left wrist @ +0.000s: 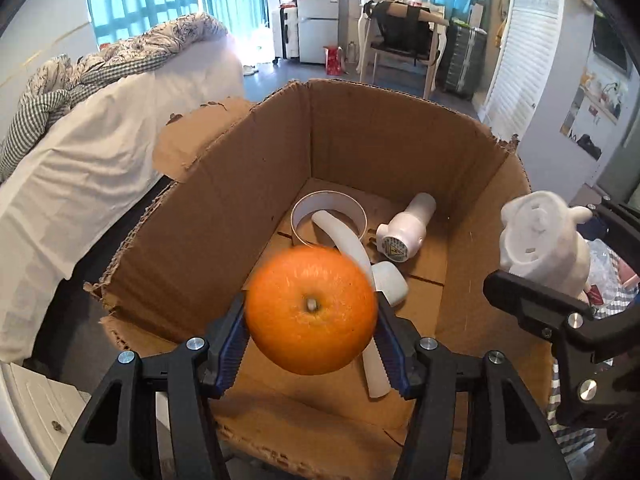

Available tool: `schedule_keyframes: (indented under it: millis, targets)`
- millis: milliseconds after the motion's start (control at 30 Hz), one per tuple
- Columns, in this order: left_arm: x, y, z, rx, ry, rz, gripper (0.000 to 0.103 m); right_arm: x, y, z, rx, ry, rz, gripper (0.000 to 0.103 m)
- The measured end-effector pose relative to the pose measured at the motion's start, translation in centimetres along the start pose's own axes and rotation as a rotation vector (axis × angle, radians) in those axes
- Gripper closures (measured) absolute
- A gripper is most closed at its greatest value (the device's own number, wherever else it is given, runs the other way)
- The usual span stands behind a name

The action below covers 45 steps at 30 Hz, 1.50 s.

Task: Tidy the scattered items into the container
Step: 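Carry the orange and plush toy into the box and release both, then move both grippers back over the table toward the remaining items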

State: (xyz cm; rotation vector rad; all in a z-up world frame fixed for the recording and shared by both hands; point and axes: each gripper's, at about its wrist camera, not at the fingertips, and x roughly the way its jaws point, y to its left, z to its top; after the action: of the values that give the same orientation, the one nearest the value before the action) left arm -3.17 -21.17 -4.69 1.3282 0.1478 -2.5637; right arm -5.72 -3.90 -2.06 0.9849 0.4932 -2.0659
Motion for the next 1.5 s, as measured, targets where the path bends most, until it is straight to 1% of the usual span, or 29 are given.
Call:
schedule_keyframes:
  millis: [33,100,133,167,233,333,433,533,600,667,800,867,933,1033,1100,1200,1300,1400,1500]
  targets:
    - [-0.2,-0.1,0.0,0.004,-0.012,0.013,0.015,0.1,-0.3,-0.1,-0.002,0.003,-0.009,0.026]
    - [-0.7,-0.2,0.1,0.0,-0.031,0.048,0.002,0.0,-0.2,-0.3,-0.012,0.006,-0.021,0.023]
    - [-0.9,-0.1,0.2,-0.005,-0.039,0.056,0.0,-0.2,-0.4,-0.4,-0.012,0.006,-0.031,0.016]
    - [-1.2,0.0,0.3,-0.012,-0.041,0.048,0.0,-0.4,-0.4,-0.4,-0.012,0.006,-0.061,0.013]
    - [-1.6,0.2,0.3,-0.029,-0.044,0.031,0.0,-1.1,-0.5,-0.6,-0.018,0.003,-0.098,0.013]
    - [-2.5,0.0,0.3,-0.022,-0.054,0.036,0.0,-2.8,-0.7,-1.0,-0.011,-0.025,-0.133,0.013]
    - [-4.1,-1.2,0.1,-0.004,-0.081,0.025,0.0,-6.3,-1.5,-1.6,0.018,-0.099,-0.176,0.013]
    - [-6.4,-3.5,0.0,0.04,-0.136,-0.032,0.0,-10.1,-3.3,-2.7,0.045,-0.155,-0.276,0.012]
    - [-7.7,-5.6,-0.1,0.081,-0.16,-0.087,0.0,-12.5,-5.5,-4.1,0.073,-0.168,-0.344,0.012]
    - [-8.3,-7.9,-0.2,0.12,-0.165,-0.138,0.0,-14.7,-8.5,-6.4,0.134,-0.162,-0.406,0.011]
    - [-7.9,-13.0,-0.5,0.181,-0.151,-0.194,0.0,-17.6,-14.2,-11.6,0.285,-0.14,-0.471,0.01]
    - [-7.0,-16.1,-0.7,0.213,-0.13,-0.202,0.0,-18.3,-16.2,-13.8,0.347,-0.133,-0.474,0.01]
    - [-5.9,-19.3,-1.1,0.236,-0.114,-0.192,0.0,-18.6,-17.7,-16.0,0.39,-0.126,-0.466,0.01]
    - [-3.9,-22.5,-2.2,0.23,-0.073,-0.188,0.0,-18.5,-19.0,-18.4,0.42,-0.115,-0.445,0.01]
    - [-2.5,-24.0,-2.8,0.235,-0.051,-0.183,0.0,-18.2,-19.8,-19.5,0.432,-0.1,-0.436,0.01]
    - [-1.0,-25.5,-3.1,0.265,-0.048,-0.148,0.0,-17.4,-20.5,-20.8,0.423,-0.073,-0.435,0.01]
    - [-0.1,-26.7,-3.1,0.298,-0.076,-0.124,0.0,-16.9,-20.9,-21.5,0.399,-0.058,-0.462,0.01]
    - [0.8,-27.4,-2.9,0.318,-0.102,-0.099,0.0,-16.3,-21.5,-22.0,0.411,-0.068,-0.43,0.01]
    - [2.3,-27.7,-2.5,0.329,-0.086,-0.101,0.0,-15.4,-21.5,-21.8,0.402,-0.064,-0.409,0.01]
